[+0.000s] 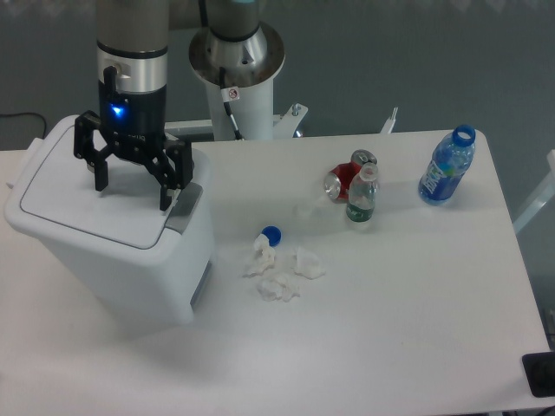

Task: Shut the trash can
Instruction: 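Hold the gripper on the closed lid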

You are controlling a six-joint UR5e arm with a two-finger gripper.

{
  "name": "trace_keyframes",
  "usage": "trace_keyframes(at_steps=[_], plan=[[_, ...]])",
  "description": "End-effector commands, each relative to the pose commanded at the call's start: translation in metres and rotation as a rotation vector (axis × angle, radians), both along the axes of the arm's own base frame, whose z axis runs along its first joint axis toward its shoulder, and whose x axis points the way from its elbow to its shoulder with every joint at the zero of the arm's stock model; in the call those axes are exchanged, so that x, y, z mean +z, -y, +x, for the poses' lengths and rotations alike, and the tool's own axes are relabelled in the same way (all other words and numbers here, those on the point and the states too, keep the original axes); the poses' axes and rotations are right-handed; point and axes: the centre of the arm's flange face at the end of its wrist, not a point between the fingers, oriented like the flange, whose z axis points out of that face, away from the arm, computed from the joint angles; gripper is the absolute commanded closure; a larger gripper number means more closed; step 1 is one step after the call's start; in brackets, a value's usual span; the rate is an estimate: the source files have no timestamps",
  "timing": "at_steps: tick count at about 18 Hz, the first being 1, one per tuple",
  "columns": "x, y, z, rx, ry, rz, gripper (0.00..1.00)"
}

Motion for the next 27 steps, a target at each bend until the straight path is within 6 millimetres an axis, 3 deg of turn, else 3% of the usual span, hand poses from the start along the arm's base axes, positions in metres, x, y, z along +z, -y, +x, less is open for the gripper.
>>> trace_keyframes(at_steps=[27], plan=[[-0.003, 0.004, -0.018, 0.011, 0.079, 0.042, 0.0]])
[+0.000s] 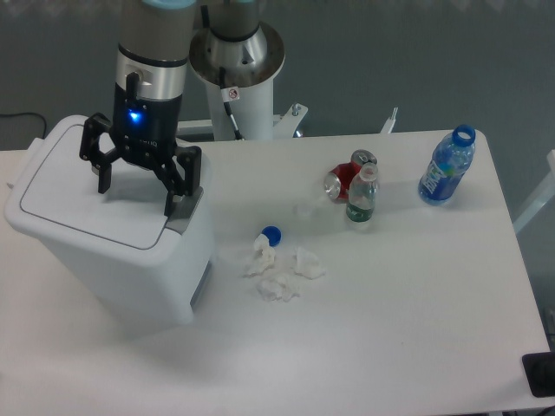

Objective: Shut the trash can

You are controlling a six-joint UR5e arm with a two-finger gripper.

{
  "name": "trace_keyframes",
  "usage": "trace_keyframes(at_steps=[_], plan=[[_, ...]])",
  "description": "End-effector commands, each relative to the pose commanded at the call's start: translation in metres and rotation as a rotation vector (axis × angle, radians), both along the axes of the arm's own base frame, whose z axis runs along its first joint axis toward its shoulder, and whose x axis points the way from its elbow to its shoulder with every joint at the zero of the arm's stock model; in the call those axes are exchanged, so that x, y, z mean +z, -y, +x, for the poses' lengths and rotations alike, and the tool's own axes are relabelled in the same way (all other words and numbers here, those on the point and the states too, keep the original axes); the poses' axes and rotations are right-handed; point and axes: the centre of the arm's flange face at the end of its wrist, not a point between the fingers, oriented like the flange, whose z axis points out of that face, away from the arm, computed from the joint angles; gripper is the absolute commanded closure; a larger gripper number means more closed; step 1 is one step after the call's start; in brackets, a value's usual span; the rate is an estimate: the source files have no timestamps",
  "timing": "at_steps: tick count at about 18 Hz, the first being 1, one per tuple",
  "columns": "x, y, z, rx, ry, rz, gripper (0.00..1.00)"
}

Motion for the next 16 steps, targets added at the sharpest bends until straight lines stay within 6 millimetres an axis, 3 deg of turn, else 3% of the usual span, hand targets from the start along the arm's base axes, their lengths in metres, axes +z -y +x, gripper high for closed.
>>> trace_keyframes(at_steps=[6, 12, 14, 16], plan=[[0.003, 0.0, 0.001, -0.004, 0.007, 0.011, 0.0], [0.025, 0.01, 0.003, 0.0, -0.001, 0.052, 0.0], [0.027, 0.013, -0.001, 0.008, -0.008, 0.053, 0.0], [0.037, 0.024, -0.02, 0.051, -0.026, 0.066, 0.0]])
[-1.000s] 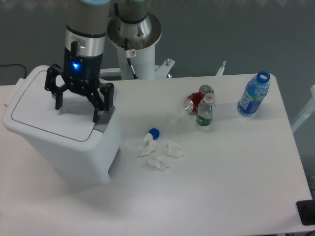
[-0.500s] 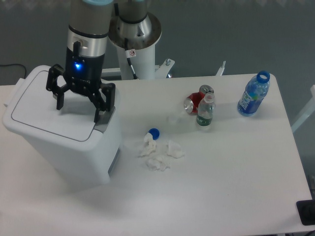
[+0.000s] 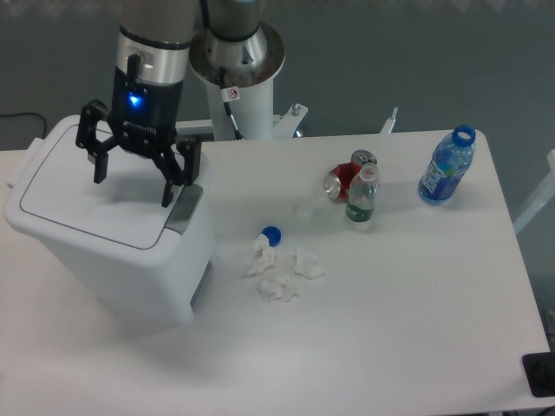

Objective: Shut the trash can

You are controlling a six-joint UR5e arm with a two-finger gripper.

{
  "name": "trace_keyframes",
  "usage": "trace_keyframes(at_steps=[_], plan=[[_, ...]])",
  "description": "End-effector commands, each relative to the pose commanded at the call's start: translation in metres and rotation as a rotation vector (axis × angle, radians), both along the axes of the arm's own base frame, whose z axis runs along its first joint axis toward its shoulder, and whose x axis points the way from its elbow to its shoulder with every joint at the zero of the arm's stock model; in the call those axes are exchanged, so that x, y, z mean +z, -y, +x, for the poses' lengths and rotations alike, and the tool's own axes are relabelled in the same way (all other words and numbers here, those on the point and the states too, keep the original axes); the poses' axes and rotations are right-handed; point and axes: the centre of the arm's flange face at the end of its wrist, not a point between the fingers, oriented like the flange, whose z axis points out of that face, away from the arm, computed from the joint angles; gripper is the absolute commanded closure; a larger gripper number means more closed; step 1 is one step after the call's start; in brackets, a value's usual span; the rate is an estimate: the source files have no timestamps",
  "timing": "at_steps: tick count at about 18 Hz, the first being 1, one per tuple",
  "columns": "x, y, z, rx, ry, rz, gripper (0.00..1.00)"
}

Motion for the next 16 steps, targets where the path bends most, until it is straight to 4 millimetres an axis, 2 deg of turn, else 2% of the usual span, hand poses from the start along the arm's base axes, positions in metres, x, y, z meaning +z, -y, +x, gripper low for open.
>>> trace_keyframes(at_steps=[3, 8, 10, 13, 16], plan=[[0.012, 0.01, -0.023, 0.015, -0.037, 0.014, 0.0], [0.006, 0.042, -0.087, 0.012, -0.116, -0.009, 0.0], [0.0, 0.055, -0.109, 0.036, -0.131, -0.031, 0.0], [-0.025, 0.056, -0.136, -0.029, -0.237, -0.162, 0.0], [-0.039, 0.058, -0.159, -0.078, -0.294, -0.235, 0.0]])
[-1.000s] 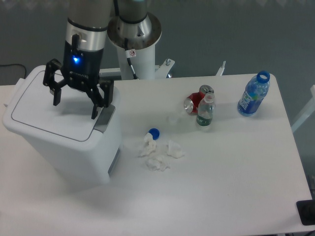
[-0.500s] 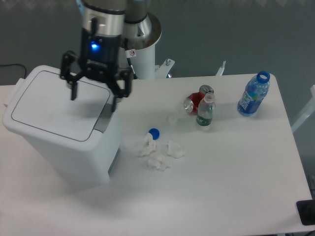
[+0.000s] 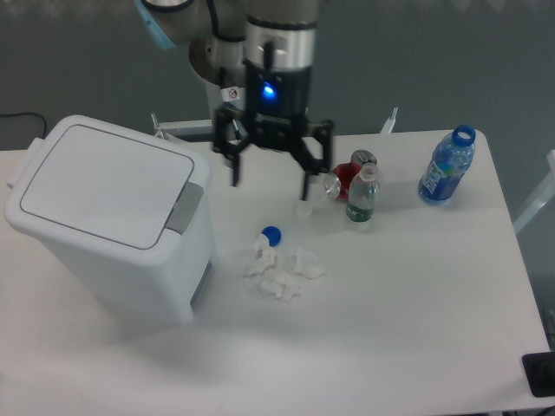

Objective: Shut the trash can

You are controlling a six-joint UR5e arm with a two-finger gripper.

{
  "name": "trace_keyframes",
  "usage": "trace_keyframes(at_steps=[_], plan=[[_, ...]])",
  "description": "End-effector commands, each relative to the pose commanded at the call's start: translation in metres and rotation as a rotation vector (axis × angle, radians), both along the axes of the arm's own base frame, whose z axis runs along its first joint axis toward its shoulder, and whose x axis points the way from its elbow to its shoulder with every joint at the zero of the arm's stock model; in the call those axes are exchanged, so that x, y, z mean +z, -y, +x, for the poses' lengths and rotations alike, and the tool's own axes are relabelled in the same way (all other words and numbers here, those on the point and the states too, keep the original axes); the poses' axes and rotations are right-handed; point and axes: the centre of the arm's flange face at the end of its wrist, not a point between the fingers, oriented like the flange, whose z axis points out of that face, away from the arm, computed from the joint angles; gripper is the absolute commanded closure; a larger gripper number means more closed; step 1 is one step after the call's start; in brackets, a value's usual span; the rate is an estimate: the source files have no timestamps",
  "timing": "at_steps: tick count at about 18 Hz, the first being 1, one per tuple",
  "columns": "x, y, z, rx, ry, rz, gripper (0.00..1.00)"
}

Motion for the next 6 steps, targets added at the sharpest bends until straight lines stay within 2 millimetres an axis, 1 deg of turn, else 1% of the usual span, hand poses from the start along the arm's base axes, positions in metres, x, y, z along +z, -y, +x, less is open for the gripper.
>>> trace_keyframes(at_steps=[2, 3, 6], plan=[[0.0, 0.003, -0.006, -0.004, -0.034, -0.037, 0.0], [0.002, 0.007, -0.01, -0.001, -0.048, -0.05, 0.0], [0.003, 0.015, -0.017, 0.012, -0.051, -0.051, 0.0]])
